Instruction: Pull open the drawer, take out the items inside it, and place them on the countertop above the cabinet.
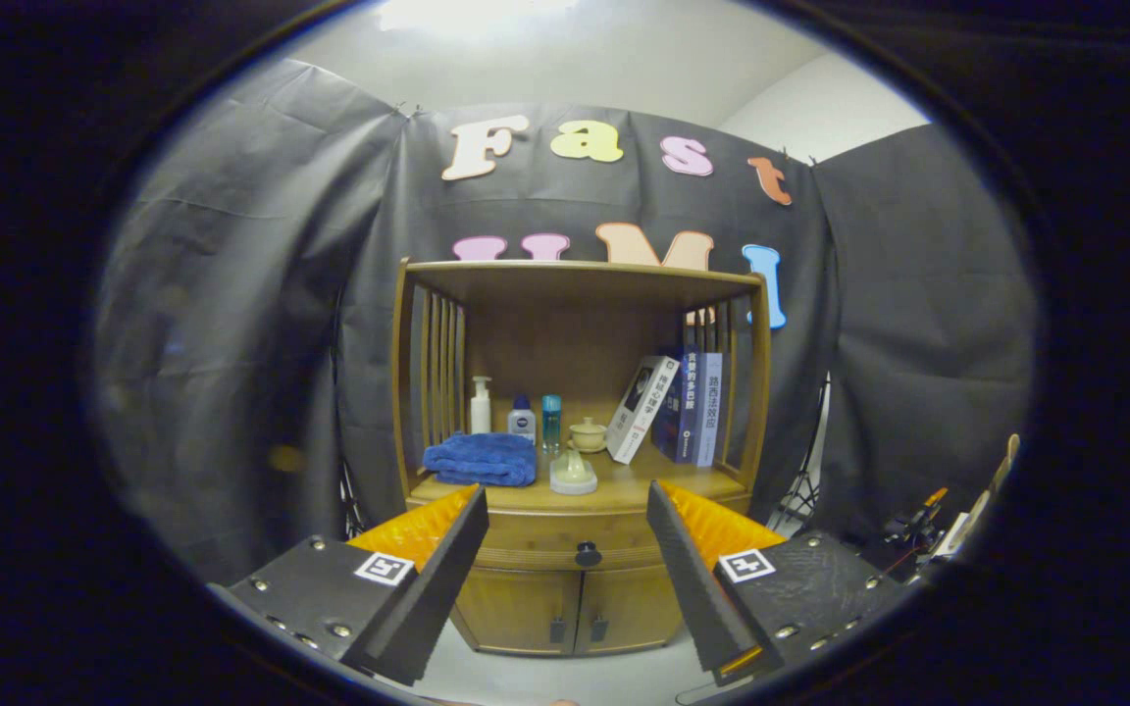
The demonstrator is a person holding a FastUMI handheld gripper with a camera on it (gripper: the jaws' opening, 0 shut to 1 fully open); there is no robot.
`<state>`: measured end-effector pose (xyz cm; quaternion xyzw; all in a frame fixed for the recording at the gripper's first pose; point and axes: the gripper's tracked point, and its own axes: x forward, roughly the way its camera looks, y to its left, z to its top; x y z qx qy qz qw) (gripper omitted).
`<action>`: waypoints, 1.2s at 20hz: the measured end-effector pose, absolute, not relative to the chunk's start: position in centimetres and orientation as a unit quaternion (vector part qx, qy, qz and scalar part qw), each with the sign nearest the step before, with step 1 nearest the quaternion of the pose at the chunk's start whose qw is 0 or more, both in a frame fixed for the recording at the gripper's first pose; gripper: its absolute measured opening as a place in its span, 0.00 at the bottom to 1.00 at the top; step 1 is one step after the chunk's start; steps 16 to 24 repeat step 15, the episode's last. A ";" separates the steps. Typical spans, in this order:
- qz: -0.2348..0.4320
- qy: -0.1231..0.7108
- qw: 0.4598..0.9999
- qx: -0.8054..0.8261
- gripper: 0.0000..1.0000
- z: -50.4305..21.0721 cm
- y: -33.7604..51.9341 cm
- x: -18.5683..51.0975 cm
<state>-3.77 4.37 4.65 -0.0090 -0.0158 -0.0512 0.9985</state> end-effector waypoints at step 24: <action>-0.055 -0.011 0.998 -0.007 0.97 4.1 4.3 -3.6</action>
